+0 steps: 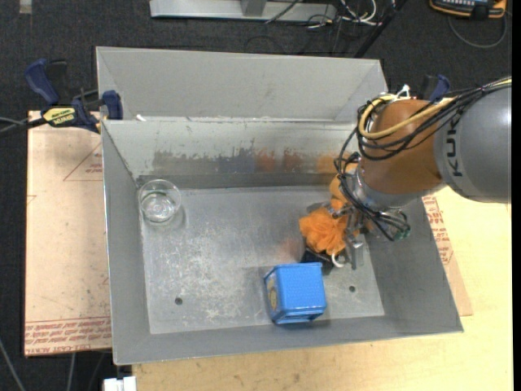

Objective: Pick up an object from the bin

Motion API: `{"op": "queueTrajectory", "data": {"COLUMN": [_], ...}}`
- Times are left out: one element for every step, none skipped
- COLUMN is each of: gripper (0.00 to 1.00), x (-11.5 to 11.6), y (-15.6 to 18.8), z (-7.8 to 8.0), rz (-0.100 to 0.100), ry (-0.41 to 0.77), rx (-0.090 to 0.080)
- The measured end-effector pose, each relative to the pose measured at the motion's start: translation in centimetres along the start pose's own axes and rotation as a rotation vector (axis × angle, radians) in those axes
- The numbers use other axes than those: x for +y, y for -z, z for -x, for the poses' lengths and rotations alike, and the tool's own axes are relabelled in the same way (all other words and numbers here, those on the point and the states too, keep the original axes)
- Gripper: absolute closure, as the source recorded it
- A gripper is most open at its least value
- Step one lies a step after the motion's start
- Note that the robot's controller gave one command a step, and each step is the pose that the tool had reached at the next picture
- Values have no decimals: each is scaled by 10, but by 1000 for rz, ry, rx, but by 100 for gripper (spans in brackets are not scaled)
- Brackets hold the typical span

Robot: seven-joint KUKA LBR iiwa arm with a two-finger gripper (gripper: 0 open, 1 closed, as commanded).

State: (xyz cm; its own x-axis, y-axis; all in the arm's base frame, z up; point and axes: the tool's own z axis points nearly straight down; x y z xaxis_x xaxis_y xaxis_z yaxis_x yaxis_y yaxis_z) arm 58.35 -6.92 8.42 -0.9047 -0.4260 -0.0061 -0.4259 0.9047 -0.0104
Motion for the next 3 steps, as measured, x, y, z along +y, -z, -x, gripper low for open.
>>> {"op": "queueTrajectory", "data": {"gripper": [100, 100, 100], "x": [0, 4, 4], "y": [0, 184, 197], "z": [0, -11, -11], "rz": [0, 2, -2], "ry": [0, -13, -14], "rx": [0, -1, -6]}}
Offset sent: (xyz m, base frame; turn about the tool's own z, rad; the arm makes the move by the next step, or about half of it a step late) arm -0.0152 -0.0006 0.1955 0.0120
